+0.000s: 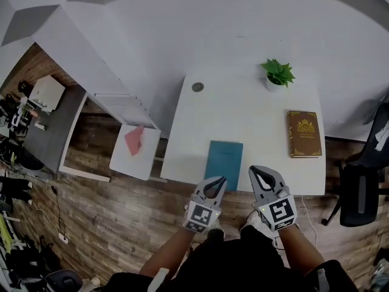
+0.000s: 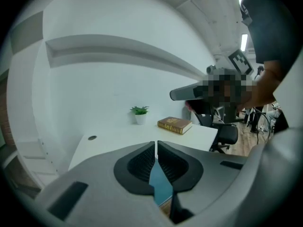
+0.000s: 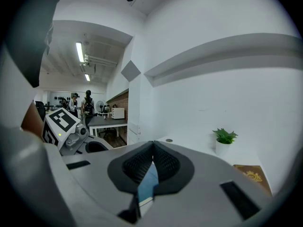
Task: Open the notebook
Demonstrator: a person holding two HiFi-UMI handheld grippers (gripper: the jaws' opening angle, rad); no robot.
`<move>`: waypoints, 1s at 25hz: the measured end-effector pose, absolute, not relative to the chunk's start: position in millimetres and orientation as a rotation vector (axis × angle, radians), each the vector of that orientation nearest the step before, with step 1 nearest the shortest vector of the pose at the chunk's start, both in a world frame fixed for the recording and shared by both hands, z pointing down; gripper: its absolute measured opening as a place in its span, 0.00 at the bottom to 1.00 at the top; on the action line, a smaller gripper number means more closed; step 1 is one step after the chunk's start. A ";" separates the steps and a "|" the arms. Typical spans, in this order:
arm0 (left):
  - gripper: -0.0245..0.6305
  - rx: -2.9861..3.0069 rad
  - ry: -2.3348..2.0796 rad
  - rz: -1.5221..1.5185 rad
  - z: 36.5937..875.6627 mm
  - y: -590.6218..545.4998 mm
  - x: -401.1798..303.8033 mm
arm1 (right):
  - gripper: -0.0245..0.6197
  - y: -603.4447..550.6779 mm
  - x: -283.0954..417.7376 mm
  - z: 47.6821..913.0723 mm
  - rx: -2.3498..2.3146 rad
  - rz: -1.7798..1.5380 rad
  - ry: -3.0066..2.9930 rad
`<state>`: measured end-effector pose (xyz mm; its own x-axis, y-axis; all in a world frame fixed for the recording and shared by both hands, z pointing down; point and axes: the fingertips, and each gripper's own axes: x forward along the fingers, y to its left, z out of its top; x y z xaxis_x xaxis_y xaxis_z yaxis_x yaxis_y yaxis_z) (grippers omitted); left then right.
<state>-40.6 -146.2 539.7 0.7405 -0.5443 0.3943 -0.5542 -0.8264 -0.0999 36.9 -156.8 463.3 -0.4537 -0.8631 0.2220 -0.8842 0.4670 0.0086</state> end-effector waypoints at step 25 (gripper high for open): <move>0.20 3.081 -0.412 1.642 694.9 -106.2 -15.9 | 0.03 -132.9 59.0 480.2 1.530 0.210 -2.511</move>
<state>-15.9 -106.2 694.9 0.5521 -0.3692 0.7476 -0.0277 -0.9043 -0.4261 59.0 -132.9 480.2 -0.4475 -0.8623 0.2371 -0.8897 0.4562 -0.0201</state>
